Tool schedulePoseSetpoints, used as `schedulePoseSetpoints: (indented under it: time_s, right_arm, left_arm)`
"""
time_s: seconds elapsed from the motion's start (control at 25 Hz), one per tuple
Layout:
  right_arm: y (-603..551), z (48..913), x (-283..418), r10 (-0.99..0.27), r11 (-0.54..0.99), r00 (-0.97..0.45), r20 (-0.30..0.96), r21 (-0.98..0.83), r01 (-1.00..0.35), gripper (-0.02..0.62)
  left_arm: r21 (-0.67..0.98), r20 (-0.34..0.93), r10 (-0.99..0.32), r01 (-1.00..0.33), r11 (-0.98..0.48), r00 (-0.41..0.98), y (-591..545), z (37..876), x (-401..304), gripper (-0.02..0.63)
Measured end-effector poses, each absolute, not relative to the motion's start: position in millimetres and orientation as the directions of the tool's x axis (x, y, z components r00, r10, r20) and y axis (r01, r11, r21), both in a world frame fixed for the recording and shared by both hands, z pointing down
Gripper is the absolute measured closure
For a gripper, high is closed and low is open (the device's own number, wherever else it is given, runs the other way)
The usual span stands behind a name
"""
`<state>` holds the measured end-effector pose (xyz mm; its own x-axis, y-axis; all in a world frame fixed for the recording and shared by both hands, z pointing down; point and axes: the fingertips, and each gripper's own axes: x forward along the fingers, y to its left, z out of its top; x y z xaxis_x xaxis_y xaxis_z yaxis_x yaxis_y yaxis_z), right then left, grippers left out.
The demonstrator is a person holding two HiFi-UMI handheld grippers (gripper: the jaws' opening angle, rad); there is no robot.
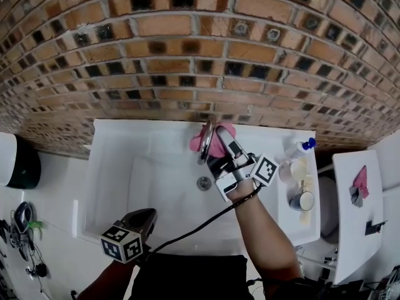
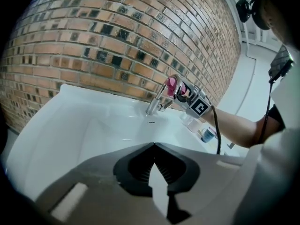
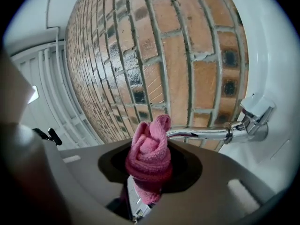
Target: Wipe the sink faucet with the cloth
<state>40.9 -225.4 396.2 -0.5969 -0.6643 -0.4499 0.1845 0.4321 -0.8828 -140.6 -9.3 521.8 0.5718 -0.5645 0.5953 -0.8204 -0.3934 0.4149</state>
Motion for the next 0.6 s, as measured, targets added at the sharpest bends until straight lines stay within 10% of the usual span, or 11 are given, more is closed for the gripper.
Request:
schedulePoseSetpoints:
  time_s: [0.6]
  right_arm:
    - [-175, 399, 24, -0.416, 0.594, -0.870, -0.263, -0.803, -0.041, 0.459]
  left_arm:
    - [0.424, 0.578, -0.579, -0.818, -0.389, 0.575, -7, 519, -93, 0.601]
